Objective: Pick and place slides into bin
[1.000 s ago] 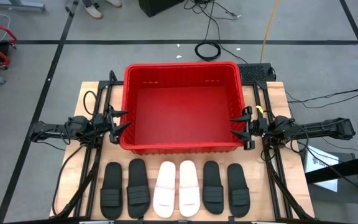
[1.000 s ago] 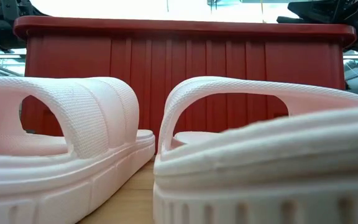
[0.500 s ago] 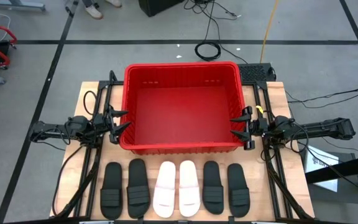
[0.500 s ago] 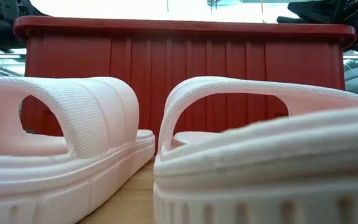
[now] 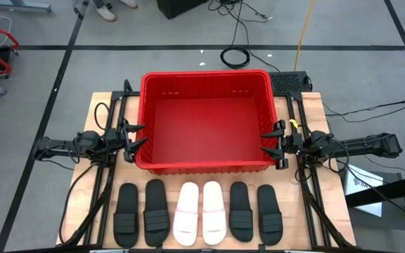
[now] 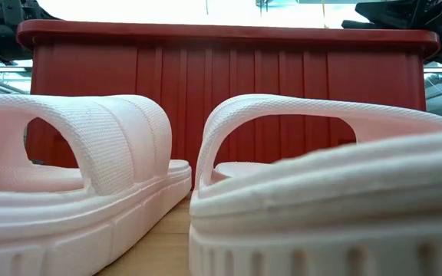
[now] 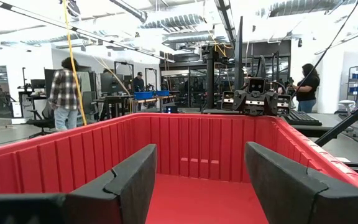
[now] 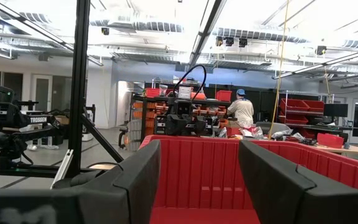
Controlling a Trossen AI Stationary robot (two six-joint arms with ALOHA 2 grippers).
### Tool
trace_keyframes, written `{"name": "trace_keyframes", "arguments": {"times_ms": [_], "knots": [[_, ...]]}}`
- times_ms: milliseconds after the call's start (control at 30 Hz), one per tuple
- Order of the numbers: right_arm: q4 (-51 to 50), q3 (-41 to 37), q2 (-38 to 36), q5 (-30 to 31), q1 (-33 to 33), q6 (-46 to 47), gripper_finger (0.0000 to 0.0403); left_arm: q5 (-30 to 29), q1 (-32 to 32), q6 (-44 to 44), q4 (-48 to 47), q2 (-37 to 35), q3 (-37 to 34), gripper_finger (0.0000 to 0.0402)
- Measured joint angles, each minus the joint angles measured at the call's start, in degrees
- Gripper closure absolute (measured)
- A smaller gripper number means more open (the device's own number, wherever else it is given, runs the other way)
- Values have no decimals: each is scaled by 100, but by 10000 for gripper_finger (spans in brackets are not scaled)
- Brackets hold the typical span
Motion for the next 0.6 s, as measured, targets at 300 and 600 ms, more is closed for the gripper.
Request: {"name": "trace_keyframes", "arguments": {"times_ms": [300,600], "knots": [[2,1,0,-1,0,-47,195,-3,-2,-96,79,1,-2,151],[1,1,2,0,0,1062,195,-15,0,66,133,1,-2,151]]}}
